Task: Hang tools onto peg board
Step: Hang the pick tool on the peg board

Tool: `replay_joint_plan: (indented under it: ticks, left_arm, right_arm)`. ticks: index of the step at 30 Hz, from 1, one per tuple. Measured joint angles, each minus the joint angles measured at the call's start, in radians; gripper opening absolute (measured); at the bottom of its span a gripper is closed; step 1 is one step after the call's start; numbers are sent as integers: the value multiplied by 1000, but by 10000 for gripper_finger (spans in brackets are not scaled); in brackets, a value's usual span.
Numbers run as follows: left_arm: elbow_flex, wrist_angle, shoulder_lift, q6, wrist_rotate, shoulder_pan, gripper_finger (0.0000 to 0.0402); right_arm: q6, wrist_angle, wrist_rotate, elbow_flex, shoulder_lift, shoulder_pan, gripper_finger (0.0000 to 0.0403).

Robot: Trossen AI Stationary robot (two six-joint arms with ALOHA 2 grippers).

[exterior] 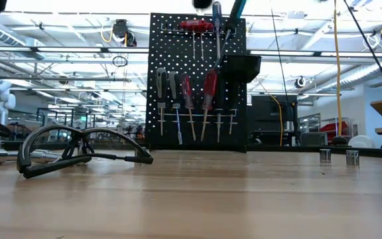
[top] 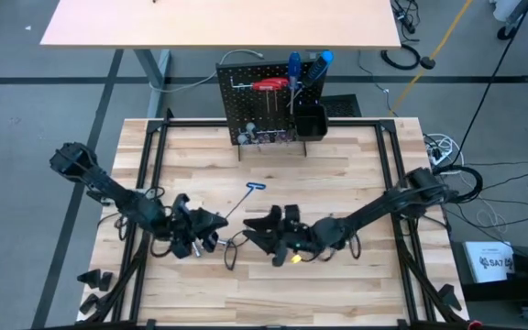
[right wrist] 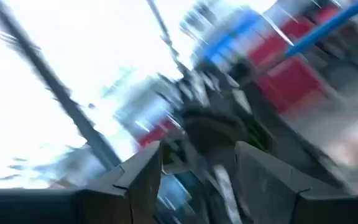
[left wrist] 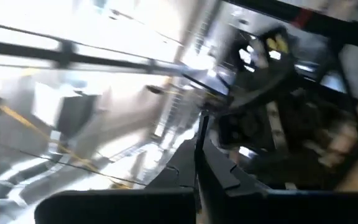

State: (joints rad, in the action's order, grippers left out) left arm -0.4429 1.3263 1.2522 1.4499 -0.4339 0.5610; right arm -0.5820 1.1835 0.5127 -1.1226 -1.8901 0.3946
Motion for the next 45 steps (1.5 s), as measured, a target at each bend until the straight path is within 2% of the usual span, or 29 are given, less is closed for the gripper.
replay_joint_plan:
  ticks: [3,6,8,12,14,18,29,33,38,45]
  left_arm:
    - [-18,101,-1,89,12,26,0]
    - [-39,202,-1,182,68,52,0]
    - [-69,213,-2,190,113,58,0]
    - [-118,103,-1,172,123,49,0]
    - [-146,53,0,152,125,41,0]
    - [-181,28,9,128,119,17,0]
    - [-225,19,70,101,138,-12,0]
    - [-233,15,84,103,137,-17,0]
    - [-234,17,84,102,113,-19,0]
    - [-234,13,84,102,91,-29,0]
  right_arm:
    - [124,359,-129,0,-76,-28,196]
    - [143,355,-162,-13,-83,-58,196]
    - [109,369,-207,-41,-92,-85,196]
    - [107,384,-323,-96,-93,-128,196]
    - [118,375,-338,-135,-93,-135,196]
    - [148,298,-353,-184,-93,-139,196]
    - [174,308,-347,-212,-93,-148,189]
    - [176,304,-299,-212,-93,-147,162]
    - [191,305,-291,-212,-93,-147,112]
    - [201,317,-224,-212,-92,-146,43]
